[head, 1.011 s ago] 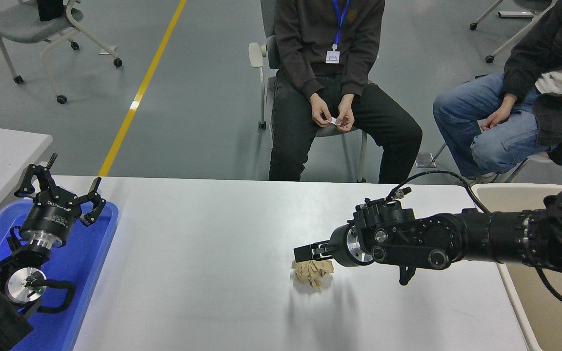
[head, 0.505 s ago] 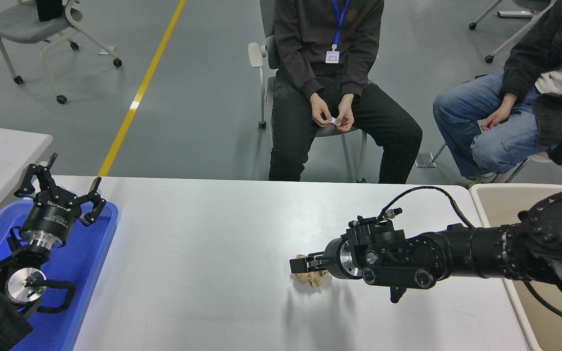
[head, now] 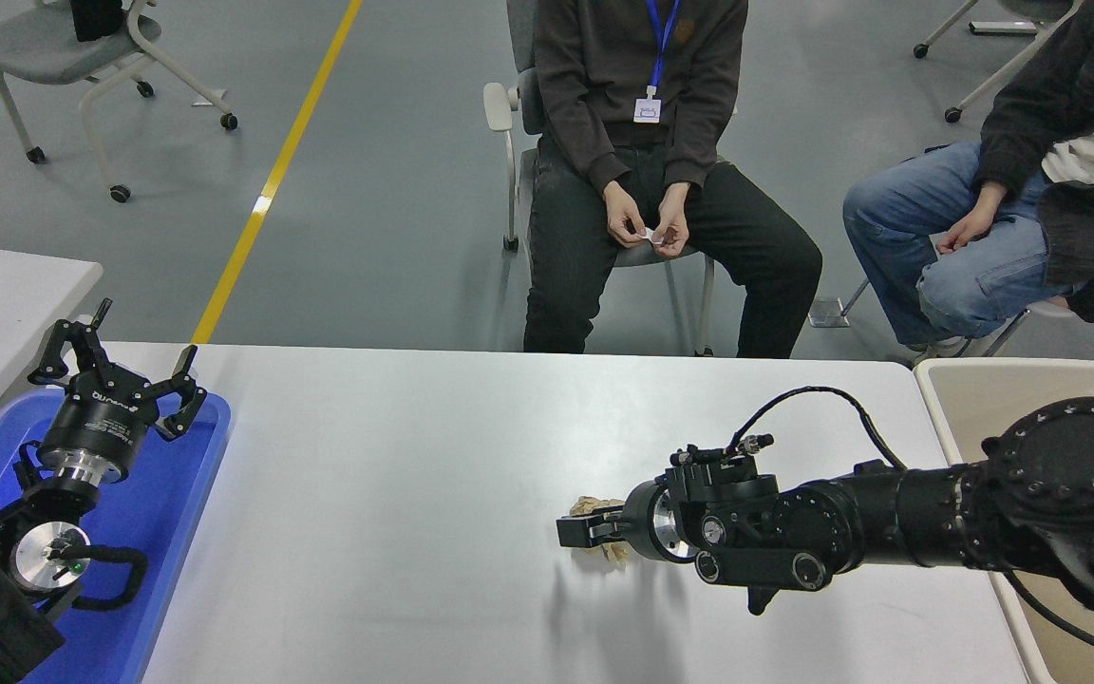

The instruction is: Clean the table surface

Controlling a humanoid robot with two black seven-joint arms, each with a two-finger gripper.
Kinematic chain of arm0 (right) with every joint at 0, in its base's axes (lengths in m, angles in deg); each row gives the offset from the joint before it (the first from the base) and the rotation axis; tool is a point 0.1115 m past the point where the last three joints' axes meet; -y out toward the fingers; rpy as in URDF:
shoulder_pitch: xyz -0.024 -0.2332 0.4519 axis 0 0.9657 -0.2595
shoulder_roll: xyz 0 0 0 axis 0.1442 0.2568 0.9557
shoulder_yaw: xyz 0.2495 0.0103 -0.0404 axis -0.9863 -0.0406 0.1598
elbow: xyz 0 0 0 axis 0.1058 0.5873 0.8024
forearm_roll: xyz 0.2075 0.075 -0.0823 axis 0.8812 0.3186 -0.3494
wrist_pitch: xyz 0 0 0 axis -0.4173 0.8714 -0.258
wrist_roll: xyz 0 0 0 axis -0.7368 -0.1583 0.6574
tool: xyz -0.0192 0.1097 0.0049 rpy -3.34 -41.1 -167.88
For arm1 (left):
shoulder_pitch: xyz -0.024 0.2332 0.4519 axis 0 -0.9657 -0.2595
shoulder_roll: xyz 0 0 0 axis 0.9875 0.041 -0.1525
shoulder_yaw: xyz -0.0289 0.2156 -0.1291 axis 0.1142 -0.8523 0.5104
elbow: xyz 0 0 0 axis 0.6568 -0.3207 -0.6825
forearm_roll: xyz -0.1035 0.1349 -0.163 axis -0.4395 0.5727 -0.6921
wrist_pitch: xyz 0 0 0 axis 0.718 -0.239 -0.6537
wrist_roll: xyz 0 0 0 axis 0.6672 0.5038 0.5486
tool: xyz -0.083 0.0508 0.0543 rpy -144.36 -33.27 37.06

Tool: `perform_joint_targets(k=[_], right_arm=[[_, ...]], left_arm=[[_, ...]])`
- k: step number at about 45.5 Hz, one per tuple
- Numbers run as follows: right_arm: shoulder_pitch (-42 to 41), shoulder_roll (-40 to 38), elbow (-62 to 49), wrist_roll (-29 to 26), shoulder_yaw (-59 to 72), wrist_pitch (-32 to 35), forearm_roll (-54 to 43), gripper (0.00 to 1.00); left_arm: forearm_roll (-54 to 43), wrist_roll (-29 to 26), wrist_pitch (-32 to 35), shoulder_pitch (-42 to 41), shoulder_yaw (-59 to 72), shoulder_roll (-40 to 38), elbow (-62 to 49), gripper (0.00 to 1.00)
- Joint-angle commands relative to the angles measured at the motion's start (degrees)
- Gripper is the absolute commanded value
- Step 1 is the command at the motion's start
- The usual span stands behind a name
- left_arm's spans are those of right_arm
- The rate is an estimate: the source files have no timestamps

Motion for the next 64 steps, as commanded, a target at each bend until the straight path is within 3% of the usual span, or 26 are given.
perform_joint_targets(k=[1,10,13,16,23,28,32,37,40,44,45,47,48,53,55,64], right_arm=[[1.66,0.44,-0.88,0.00,0.03,-2.24,-0.39,1.00],[2.19,0.79,-1.05,-0.09,2.40,-8.56,-3.11,0.98],[2.36,0.79,-1.23,-0.09,3.02,-9.88,-3.38,0.88],[2.63,0.79,-1.32,0.00,3.29,-10.41,-3.47,0.86],[3.15,0.79,-1.32,0.00,3.37,-10.50,-3.47,0.66],[3.77,0.79,-1.23,0.00,3.37,-10.59,-3.47,0.58],[4.47,0.79,-1.23,0.00,3.37,-10.85,-3.73,0.58],[5.35,0.79,-1.14,0.00,3.37,-11.03,-5.31,0.68],[5.79,0.79,-1.23,0.09,3.37,-11.47,-5.75,0.67],[6.41,0.79,-1.23,0.09,3.46,-13.05,-6.28,0.56],[6.49,0.79,-1.23,0.00,3.46,-13.31,-6.28,0.50],[6.67,0.79,-1.23,0.09,3.37,-13.40,-6.19,0.25],[6.67,0.79,-1.23,0.09,3.37,-13.40,-6.19,0.20],[6.32,0.79,-1.32,0.09,2.76,-13.40,-5.93,0.11],[5.62,0.79,-1.14,0.18,2.41,-13.05,-5.40,0.00],[3.77,0.44,-0.53,0.35,0.74,-11.91,-2.33,0.00]], left_arm=[[0.00,0.00,0.01,0.00,0.00,0.00,0.00,1.00],[0.00,0.00,0.01,0.00,0.00,0.00,0.00,1.00],[0.00,0.00,0.01,0.00,0.00,0.00,0.00,1.00],[0.00,0.00,0.01,0.00,0.00,0.00,0.00,1.00],[0.00,0.00,-0.08,0.00,0.00,0.00,0.00,1.00],[0.00,0.00,0.01,0.00,0.00,0.00,0.00,1.00],[0.00,0.00,0.01,0.00,0.00,0.00,0.00,1.00],[0.00,0.00,0.01,0.00,0.00,0.00,0.00,1.00],[0.00,0.00,0.01,0.00,0.00,0.00,0.00,1.00],[0.00,0.00,0.01,0.00,0.00,0.00,0.00,1.00],[0.00,0.00,0.01,0.00,0.00,0.00,0.00,1.00],[0.00,0.00,0.01,0.00,0.00,0.00,0.00,1.00],[0.00,0.00,0.01,0.00,0.00,0.00,0.00,1.00],[0.00,0.00,0.01,0.00,0.00,0.00,0.00,1.00],[0.00,0.00,0.01,0.00,0.00,0.00,0.00,1.00],[0.00,0.00,0.01,0.00,0.00,0.00,0.00,1.00]])
